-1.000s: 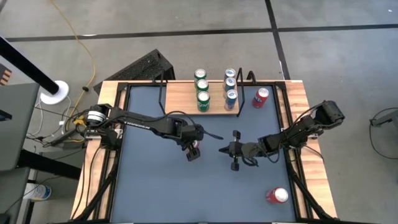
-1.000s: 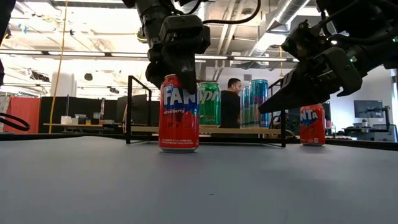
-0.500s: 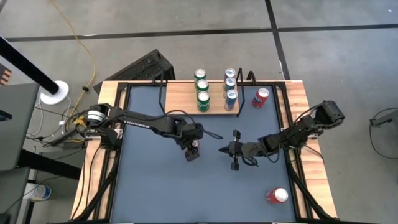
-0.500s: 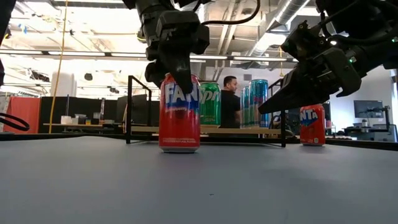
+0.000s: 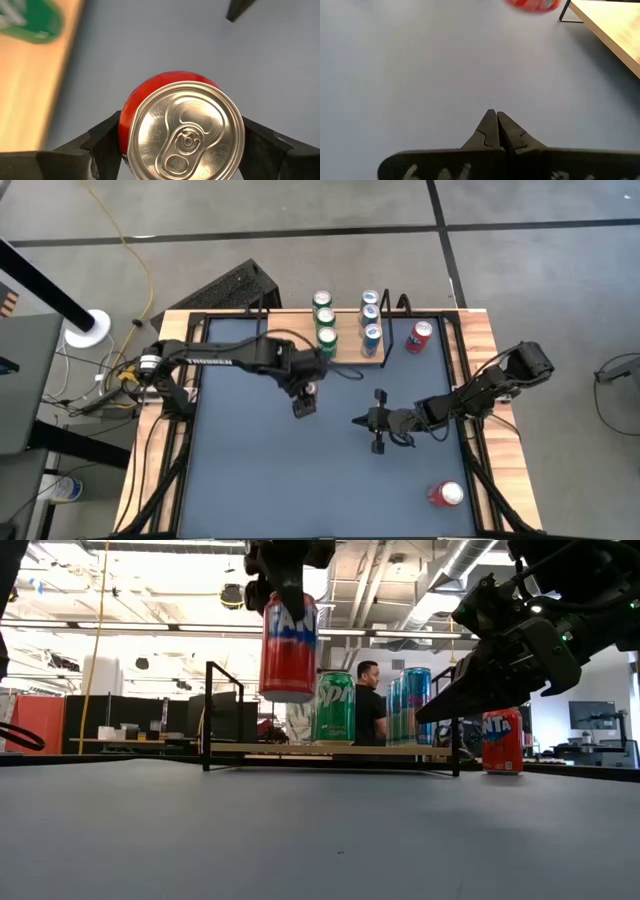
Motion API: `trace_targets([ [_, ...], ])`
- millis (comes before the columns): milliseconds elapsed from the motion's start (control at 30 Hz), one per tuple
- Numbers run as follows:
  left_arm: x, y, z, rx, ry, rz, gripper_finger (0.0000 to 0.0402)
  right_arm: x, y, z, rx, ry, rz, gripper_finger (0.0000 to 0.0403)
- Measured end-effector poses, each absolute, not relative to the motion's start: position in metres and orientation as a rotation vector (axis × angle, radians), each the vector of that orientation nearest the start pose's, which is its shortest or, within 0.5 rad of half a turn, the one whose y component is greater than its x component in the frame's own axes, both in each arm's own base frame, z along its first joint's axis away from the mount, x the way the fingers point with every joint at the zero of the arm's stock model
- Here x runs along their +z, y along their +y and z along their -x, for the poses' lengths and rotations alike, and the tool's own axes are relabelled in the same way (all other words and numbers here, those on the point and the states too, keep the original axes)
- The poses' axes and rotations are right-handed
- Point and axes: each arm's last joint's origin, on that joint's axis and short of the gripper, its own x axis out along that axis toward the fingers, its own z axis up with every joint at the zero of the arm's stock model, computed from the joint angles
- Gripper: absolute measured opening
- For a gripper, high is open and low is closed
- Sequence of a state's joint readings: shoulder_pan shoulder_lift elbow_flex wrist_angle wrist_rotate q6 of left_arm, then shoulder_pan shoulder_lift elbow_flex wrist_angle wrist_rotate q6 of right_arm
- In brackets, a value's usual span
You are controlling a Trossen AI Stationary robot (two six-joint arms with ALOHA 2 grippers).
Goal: Place canned beverage on shelf
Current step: Put the middle red soda can on the shelf
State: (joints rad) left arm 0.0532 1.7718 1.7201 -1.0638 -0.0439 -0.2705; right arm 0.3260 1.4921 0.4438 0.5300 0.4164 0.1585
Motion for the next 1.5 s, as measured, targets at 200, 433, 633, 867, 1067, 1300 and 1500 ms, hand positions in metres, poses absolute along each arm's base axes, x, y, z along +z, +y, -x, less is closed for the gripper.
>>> trace_targets([
  [200,0.329,0.056,-0.355,0.304,1.115,0.224,0.0287,0.138,0.071,-0.246,-0.126,0.475,0.035,0.0],
  [433,0.328,0.108,-0.342,0.376,1.131,0.221,0.0288,0.138,0.071,-0.246,-0.125,0.475,0.035,0.0],
  [633,0.325,0.156,-0.327,0.436,1.096,0.263,0.0288,0.137,0.071,-0.245,-0.125,0.476,0.035,0.0],
  [867,0.322,0.202,-0.309,0.418,1.023,0.271,0.0288,0.137,0.071,-0.245,-0.115,0.477,0.033,0.0],
  [1067,0.313,0.226,-0.3,0.407,0.957,0.271,0.0288,0.137,0.072,-0.245,-0.101,0.48,0.03,0.0],
  [1300,0.285,0.231,-0.294,0.339,1.001,0.235,0.0288,0.137,0.072,-0.245,-0.099,0.48,0.037,0.0],
  [1500,0.282,0.231,-0.294,0.275,0.989,0.186,0.0288,0.137,0.071,-0.245,-0.101,0.48,0.037,0.0],
])
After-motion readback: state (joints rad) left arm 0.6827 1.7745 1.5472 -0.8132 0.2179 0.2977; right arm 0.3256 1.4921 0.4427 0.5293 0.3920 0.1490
